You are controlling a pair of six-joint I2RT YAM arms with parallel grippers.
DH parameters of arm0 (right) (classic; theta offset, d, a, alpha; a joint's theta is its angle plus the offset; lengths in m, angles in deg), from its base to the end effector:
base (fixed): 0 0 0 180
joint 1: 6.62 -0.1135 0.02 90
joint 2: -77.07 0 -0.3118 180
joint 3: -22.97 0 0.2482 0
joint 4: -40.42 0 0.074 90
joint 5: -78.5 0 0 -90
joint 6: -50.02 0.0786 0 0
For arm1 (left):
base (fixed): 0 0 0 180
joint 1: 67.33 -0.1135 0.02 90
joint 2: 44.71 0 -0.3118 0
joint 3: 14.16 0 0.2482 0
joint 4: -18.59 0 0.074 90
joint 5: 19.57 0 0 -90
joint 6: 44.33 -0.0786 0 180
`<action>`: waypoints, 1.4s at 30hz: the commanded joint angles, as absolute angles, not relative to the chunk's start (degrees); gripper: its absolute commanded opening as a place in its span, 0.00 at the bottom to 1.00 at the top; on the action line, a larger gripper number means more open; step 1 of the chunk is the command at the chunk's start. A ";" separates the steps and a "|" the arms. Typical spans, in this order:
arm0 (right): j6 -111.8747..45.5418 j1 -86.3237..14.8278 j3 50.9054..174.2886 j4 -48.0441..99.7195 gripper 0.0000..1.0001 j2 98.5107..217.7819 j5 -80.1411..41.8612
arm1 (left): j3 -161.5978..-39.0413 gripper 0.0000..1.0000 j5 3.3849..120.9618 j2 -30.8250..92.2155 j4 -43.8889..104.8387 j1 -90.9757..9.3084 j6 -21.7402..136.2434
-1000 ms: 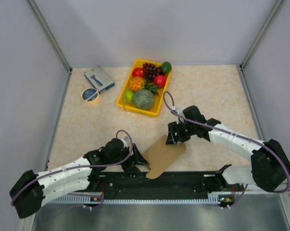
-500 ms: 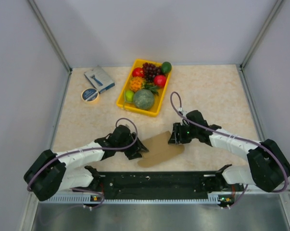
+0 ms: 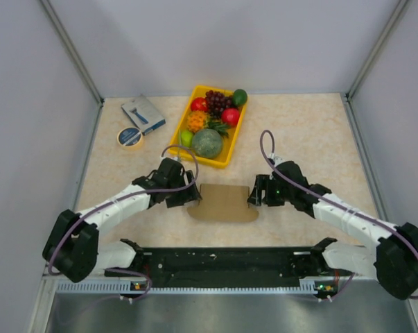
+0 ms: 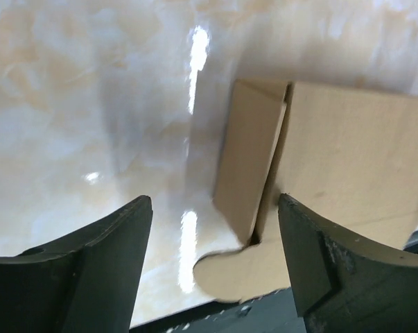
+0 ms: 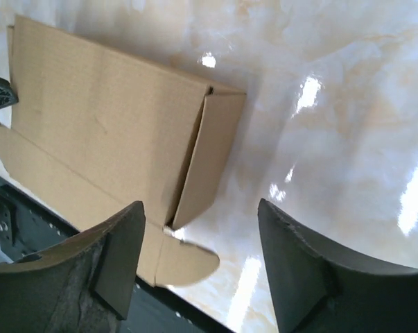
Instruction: Fold the paper box
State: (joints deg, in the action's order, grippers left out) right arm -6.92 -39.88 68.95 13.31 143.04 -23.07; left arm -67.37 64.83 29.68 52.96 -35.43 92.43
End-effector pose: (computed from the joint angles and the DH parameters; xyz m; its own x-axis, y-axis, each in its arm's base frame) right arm 0.1829 0.1388 0.2028 -0.8688 0.0693 -0.4904 -0.2118 0.8430 0.4945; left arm 0.2113 -0.1405 0.1986 -0.8969 -0.2957 -0.3289 -0.1176 0.8763 -0.4672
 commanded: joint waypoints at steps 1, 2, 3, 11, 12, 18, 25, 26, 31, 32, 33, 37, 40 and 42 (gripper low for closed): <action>-12.38 -40.89 71.07 2.45 0.71 133.33 -19.76 | -66.21 0.79 66.84 20.87 63.06 -35.43 83.73; -11.69 -42.46 70.80 1.92 0.72 131.84 -19.76 | -65.68 0.79 65.61 17.20 63.77 -35.25 82.42; -11.33 -43.26 70.71 1.22 0.73 129.30 -19.67 | -65.33 0.79 64.30 15.42 64.65 -35.17 81.63; -5.97 -48.54 72.29 2.88 0.61 131.38 -18.18 | -69.71 0.74 67.60 11.09 68.78 -28.75 82.59; -5.97 -48.54 72.73 2.97 0.61 131.90 -18.61 | -70.51 0.74 67.80 11.45 69.22 -28.49 82.59; -2.54 -48.54 71.34 6.91 0.57 134.37 -20.81 | -72.54 0.72 66.66 16.01 65.10 -25.85 83.02; -1.31 -48.54 69.75 11.58 0.53 136.56 -23.36 | -70.08 0.62 66.57 19.36 61.06 -25.50 82.50; -1.31 -48.63 69.57 11.93 0.53 137.09 -23.71 | -69.55 0.62 66.48 19.54 60.71 -25.50 82.50; 0.09 -48.55 67.82 14.30 0.52 137.27 -25.38 | -66.39 0.60 62.62 20.07 56.67 -25.50 83.64; 0.18 -48.54 67.55 14.57 0.52 137.18 -25.82 | -65.95 0.60 62.26 19.80 56.23 -25.41 84.08; 0.45 -48.54 66.85 14.83 0.52 137.01 -26.09 | -65.51 0.60 61.65 19.71 55.87 -25.41 84.43; 1.33 -48.54 66.14 16.41 0.52 137.79 -27.93 | -64.54 0.59 59.54 18.31 55.60 -25.41 85.75; 0.02 -48.54 66.49 16.41 0.52 139.02 -29.34 | -65.50 0.59 59.27 17.43 57.53 -25.41 84.79; -1.39 -48.54 67.28 16.15 0.53 139.90 -29.78 | -65.77 0.61 59.19 17.25 58.50 -25.50 84.08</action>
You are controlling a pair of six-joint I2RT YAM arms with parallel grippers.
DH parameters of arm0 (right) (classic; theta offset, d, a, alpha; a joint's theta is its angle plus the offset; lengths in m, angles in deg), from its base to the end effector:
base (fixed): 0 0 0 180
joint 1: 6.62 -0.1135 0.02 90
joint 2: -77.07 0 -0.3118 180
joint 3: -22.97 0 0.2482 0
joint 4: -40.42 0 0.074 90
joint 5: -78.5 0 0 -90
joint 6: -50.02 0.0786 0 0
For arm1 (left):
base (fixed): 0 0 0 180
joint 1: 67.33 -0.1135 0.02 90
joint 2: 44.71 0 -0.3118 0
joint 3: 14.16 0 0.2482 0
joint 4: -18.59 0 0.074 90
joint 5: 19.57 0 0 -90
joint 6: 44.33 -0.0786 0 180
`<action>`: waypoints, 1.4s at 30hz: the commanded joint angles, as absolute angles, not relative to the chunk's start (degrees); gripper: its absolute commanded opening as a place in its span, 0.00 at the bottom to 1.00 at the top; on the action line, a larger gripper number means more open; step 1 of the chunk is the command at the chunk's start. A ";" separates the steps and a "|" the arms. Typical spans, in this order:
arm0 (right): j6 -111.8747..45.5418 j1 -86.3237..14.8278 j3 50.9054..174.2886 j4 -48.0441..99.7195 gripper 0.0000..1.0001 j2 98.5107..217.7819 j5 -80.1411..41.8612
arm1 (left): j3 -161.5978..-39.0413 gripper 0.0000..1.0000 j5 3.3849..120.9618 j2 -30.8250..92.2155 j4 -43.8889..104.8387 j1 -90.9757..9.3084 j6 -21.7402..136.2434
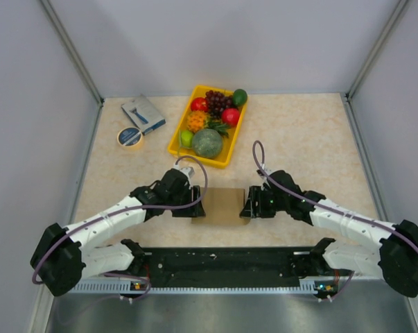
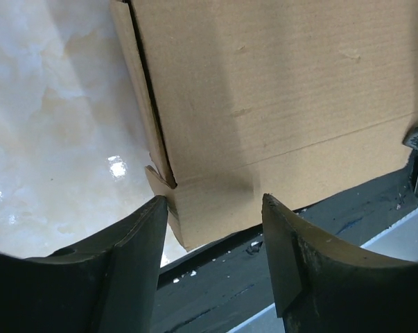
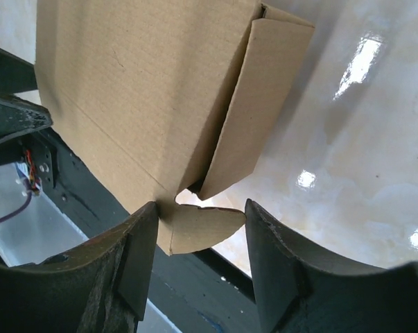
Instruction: Fold the paper box
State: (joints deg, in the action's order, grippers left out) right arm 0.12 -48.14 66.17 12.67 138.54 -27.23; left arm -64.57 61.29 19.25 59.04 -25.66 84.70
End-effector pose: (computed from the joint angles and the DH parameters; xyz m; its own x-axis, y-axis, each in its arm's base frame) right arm 0.1436 0.1556 0.2019 -0.9139 0.0190 -0.4055 -0.2488 0.7631 0.5965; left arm 0.1512 -0.1513 0.2128 -0.9267 -0.0075 -0.3757 0.1835 0.8634 -0.4700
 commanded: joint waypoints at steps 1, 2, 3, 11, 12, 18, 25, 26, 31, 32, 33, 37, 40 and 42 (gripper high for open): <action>-3.05 -48.54 67.81 15.54 0.53 140.34 -29.78 | -65.94 0.62 58.75 17.34 58.68 -25.50 83.56; -3.85 -48.37 68.51 13.36 0.54 141.48 -29.87 | -66.03 0.62 58.40 17.60 58.77 -25.50 83.47; -4.73 -48.54 69.73 13.08 0.56 141.84 -30.04 | -66.03 0.63 56.91 17.95 58.42 -25.50 83.29; -8.07 -48.55 71.33 10.19 0.63 145.62 -30.69 | -65.77 0.63 53.56 20.59 56.48 -25.58 82.85; -8.77 -48.63 71.59 8.78 0.65 144.32 -28.92 | -65.77 0.62 53.91 20.50 56.75 -25.50 82.94; -13.35 -48.63 75.53 -2.38 0.75 139.03 -20.56 | -65.15 0.62 54.79 21.11 56.40 -25.59 82.76; -13.62 -48.63 78.97 -7.40 0.79 135.43 -21.77 | -65.42 0.59 54.35 23.06 55.78 -25.59 82.76; -13.35 -48.63 78.97 -6.27 0.79 135.16 -23.44 | -65.50 0.60 54.35 22.88 56.04 -25.59 82.85; -10.72 -48.72 77.22 -1.70 0.75 137.44 -25.56 | -68.31 0.71 57.16 20.16 60.35 -25.67 80.83; -10.28 -48.63 76.61 -1.00 0.71 137.71 -26.08 | -68.58 0.72 57.42 19.63 60.70 -25.67 80.39; -9.58 -48.63 76.25 0.49 0.69 138.41 -26.52 | -68.75 0.74 57.51 19.02 60.79 -25.59 79.34; -7.99 -48.72 75.02 3.14 0.59 139.82 -28.81 | -70.07 0.80 57.08 18.22 60.61 -25.59 76.79; -8.08 -48.98 74.49 3.49 0.59 140.43 -29.34 | -70.95 0.82 56.37 19.97 60.53 -25.67 75.56; -8.34 -48.98 74.23 3.58 0.61 140.70 -29.69 | -71.39 0.82 55.41 22.42 61.05 -25.67 75.03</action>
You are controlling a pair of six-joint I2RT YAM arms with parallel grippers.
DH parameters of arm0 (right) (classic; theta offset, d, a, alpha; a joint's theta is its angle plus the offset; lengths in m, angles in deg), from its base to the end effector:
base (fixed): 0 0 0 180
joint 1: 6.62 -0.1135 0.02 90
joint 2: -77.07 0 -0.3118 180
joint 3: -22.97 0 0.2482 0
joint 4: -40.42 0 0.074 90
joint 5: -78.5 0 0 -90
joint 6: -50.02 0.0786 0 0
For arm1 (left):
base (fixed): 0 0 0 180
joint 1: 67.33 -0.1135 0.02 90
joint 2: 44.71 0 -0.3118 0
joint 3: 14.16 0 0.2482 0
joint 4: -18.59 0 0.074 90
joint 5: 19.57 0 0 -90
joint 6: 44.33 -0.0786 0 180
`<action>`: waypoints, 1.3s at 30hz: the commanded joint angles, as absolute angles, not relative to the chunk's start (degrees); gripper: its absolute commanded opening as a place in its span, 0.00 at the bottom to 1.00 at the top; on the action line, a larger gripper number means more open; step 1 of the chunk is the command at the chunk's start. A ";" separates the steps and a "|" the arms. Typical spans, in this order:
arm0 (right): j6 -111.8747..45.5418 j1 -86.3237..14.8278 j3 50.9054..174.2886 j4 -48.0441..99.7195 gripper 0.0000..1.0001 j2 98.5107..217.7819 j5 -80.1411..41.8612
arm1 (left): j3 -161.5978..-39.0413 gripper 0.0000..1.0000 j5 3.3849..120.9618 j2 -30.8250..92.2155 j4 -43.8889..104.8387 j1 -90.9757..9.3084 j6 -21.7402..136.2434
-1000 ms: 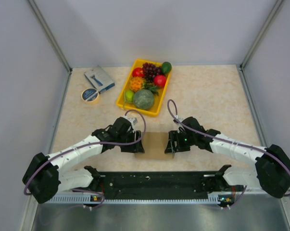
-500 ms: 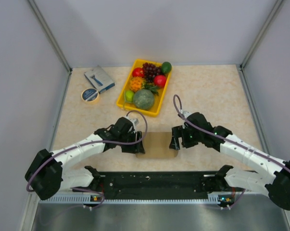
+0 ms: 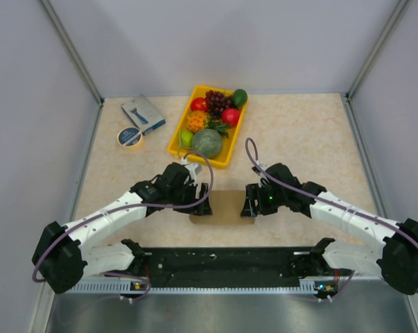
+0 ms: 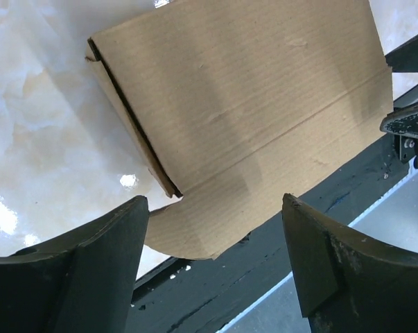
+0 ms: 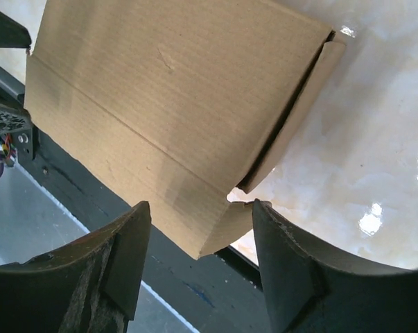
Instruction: Fold the paper box
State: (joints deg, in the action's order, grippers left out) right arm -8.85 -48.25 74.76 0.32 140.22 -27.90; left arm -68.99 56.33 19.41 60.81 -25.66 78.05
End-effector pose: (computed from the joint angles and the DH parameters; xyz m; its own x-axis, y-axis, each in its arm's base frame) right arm 0.1464 0.1598 0.2259 -0.8979 -0.1345 -0.4192 -0.3558 0.7824 0.5111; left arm 0.1534 -0.1621 0.2364 -0.8997 0.1055 -0.4235 0.3271 0.8054 -0.4943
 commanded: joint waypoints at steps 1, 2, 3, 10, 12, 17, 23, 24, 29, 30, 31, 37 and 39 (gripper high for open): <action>-8.25 -48.98 74.14 3.58 0.60 141.13 -29.95 | -71.65 0.82 55.14 23.31 61.58 -25.76 74.85; -8.17 -48.98 74.14 3.58 0.60 141.40 -30.74 | -71.92 0.80 54.53 24.01 62.45 -25.67 74.85; -7.73 -49.07 73.97 3.49 0.60 141.58 -31.18 | -72.09 0.78 53.66 25.06 62.64 -25.76 74.85; -4.13 -48.99 72.21 3.58 0.53 142.54 -34.96 | -70.34 0.75 50.40 24.19 61.76 -25.85 75.82; -2.73 -48.98 71.51 4.02 0.54 142.54 -36.10 | -69.55 0.75 49.70 24.55 60.71 -25.94 76.34; 0.27 -48.37 70.71 4.11 0.62 142.28 -37.16 | -67.44 0.67 49.78 25.60 58.25 -25.85 77.93; 3.61 -46.70 68.61 5.86 0.60 142.28 -39.52 | -65.59 0.63 53.20 26.66 56.92 -25.85 78.81; 4.66 -45.92 67.82 6.82 0.60 142.11 -40.49 | -65.16 0.65 53.64 26.57 56.75 -25.85 78.81; 6.69 -43.89 64.21 10.70 0.59 139.83 -42.70 | -64.98 0.69 54.79 26.22 56.75 -25.94 78.72; 6.60 -43.63 63.95 10.87 0.59 139.38 -42.79 | -64.98 0.72 54.62 25.09 56.75 -25.85 78.81; 6.60 -43.62 63.86 11.31 0.60 138.94 -42.88 | -65.06 0.78 54.70 24.38 56.66 -25.85 78.81; 6.34 -43.71 62.63 12.98 0.59 136.48 -42.79 | -66.82 0.82 56.72 24.37 56.40 -26.29 78.89; 5.90 -43.54 62.28 12.55 0.58 135.61 -42.18 | -67.17 0.77 56.64 25.94 55.79 -26.38 79.33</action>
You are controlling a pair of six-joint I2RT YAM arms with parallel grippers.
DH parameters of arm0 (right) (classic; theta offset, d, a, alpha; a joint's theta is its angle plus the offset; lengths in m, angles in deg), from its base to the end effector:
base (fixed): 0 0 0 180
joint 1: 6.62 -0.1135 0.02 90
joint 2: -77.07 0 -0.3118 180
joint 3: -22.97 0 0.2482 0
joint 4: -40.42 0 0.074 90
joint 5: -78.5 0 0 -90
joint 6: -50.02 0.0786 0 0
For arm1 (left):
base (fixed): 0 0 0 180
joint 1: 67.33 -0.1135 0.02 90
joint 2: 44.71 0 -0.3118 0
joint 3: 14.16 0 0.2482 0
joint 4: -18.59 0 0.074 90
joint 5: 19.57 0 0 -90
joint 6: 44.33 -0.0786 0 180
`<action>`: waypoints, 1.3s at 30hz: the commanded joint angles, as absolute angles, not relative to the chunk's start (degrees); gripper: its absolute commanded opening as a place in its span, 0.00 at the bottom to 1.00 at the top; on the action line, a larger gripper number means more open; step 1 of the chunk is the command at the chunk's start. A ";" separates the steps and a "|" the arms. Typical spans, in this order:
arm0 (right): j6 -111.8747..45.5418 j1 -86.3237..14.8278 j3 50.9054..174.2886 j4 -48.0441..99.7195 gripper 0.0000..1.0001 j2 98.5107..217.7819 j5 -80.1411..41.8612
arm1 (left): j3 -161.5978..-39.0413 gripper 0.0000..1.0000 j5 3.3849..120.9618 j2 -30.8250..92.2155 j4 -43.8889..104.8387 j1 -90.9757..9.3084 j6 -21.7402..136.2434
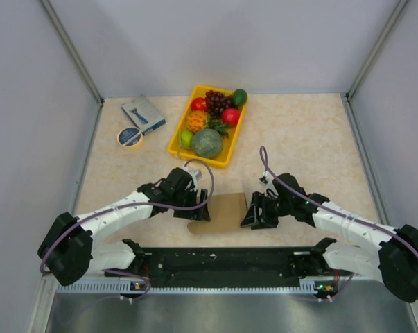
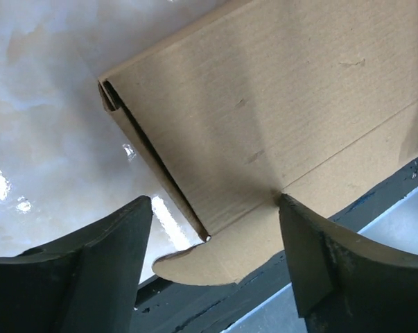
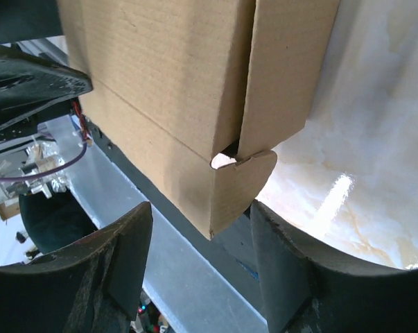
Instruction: Fold the paper box
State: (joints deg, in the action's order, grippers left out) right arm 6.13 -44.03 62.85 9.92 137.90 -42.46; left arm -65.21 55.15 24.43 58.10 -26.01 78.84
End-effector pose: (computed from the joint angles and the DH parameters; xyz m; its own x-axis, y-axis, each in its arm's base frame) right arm 0.1247 0.1463 0.1864 -0.9896 0.0211 -0.1421 -0.0900 0.6796 0.7280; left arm 0.1554 -0.1642 0.2013 -0.9373 0.1213 -0.3268 0.2750 0.8334 -0.4794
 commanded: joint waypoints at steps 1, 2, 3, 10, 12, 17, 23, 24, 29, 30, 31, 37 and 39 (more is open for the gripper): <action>5.72 -43.62 62.10 12.29 0.57 135.17 -41.48 | -67.09 0.75 56.55 26.39 54.74 -26.46 79.51; 5.46 -43.54 62.01 11.93 0.56 135.07 -41.21 | -66.91 0.70 56.63 26.65 54.29 -26.38 79.86; 4.33 -43.54 62.10 11.32 0.55 134.64 -40.68 | -66.48 0.68 56.81 27.09 53.94 -26.38 79.95; -3.59 -43.54 66.58 -0.89 0.59 131.83 -32.25 | -65.33 0.53 58.92 28.76 53.32 -26.38 79.60; -3.59 -43.54 67.19 -0.46 0.60 131.82 -32.59 | -65.07 0.52 58.66 28.94 53.15 -26.46 79.60; -3.34 -43.45 69.57 -0.73 0.58 133.23 -31.62 | -65.15 0.52 58.57 28.15 53.41 -26.38 80.04; 3.78 -43.53 65.02 6.47 0.45 134.28 -38.04 | -65.77 0.52 57.95 27.98 53.85 -26.38 80.30; 6.14 -43.54 64.04 7.35 0.44 133.67 -38.39 | -65.77 0.52 57.87 27.89 53.85 -26.38 80.39; 10.02 -43.54 59.73 12.01 0.43 132.79 -38.48 | -65.07 0.52 56.82 26.75 52.80 -26.46 81.27; 11.59 -43.45 59.20 13.32 0.43 133.05 -38.92 | -65.06 0.52 56.64 26.66 52.79 -26.38 81.35; 12.31 -43.53 58.33 14.73 0.43 133.75 -40.49 | -65.06 0.52 56.55 26.83 52.71 -26.46 81.53; 16.88 -43.54 57.00 23.44 0.42 134.90 -43.92 | -64.89 0.53 55.93 26.74 52.44 -26.38 81.71; 17.50 -43.54 57.00 25.11 0.42 135.42 -44.46 | -64.80 0.53 55.76 26.74 52.27 -26.38 81.71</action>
State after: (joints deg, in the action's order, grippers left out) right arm 13.69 -43.92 57.17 15.89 134.74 -41.24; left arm -65.43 56.35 27.87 53.94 -26.32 81.55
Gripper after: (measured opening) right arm 0.425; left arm 0.527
